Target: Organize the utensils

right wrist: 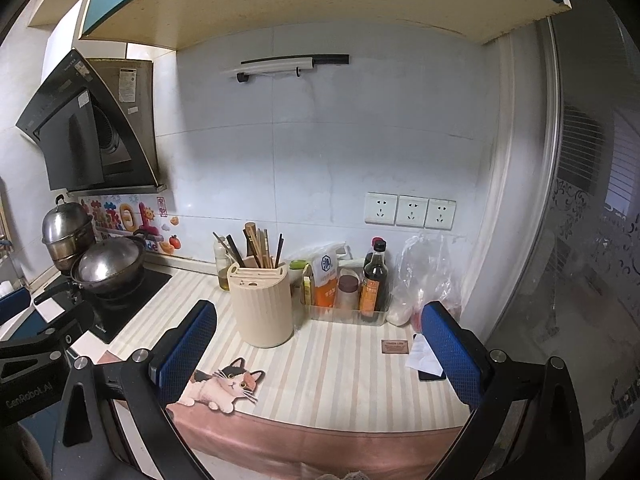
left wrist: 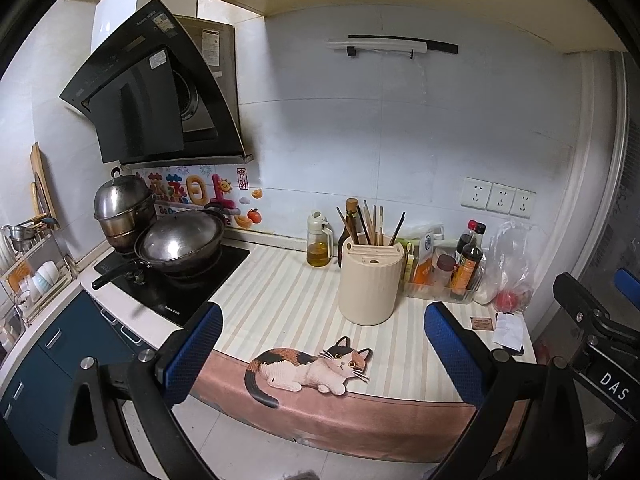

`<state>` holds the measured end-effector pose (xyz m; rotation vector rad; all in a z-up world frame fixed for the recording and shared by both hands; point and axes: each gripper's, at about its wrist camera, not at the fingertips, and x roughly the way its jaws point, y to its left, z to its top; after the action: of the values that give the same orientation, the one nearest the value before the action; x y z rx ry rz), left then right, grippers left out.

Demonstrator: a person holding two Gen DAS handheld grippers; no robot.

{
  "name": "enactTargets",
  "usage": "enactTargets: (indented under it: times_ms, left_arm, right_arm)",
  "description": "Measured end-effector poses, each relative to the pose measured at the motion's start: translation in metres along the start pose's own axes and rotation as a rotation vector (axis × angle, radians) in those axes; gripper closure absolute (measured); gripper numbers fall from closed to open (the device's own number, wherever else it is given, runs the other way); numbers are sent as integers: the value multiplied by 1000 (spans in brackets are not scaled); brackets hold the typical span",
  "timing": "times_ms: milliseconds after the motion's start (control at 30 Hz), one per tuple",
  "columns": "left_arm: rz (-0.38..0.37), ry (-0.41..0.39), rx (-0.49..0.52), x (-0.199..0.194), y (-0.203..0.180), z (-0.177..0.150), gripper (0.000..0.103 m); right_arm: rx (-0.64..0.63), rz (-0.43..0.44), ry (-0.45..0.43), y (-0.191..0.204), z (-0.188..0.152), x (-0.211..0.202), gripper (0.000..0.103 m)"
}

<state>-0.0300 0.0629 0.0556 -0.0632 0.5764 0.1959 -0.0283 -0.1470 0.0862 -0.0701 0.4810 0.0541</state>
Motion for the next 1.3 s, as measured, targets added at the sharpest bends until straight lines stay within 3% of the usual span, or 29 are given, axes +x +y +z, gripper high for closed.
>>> enactTargets:
  times_ms: [1300]
  left_arm:
    - [3,24,20,-2,6,-5,0]
  right_arm:
    - [-12,10,45,6,-14,7,0]
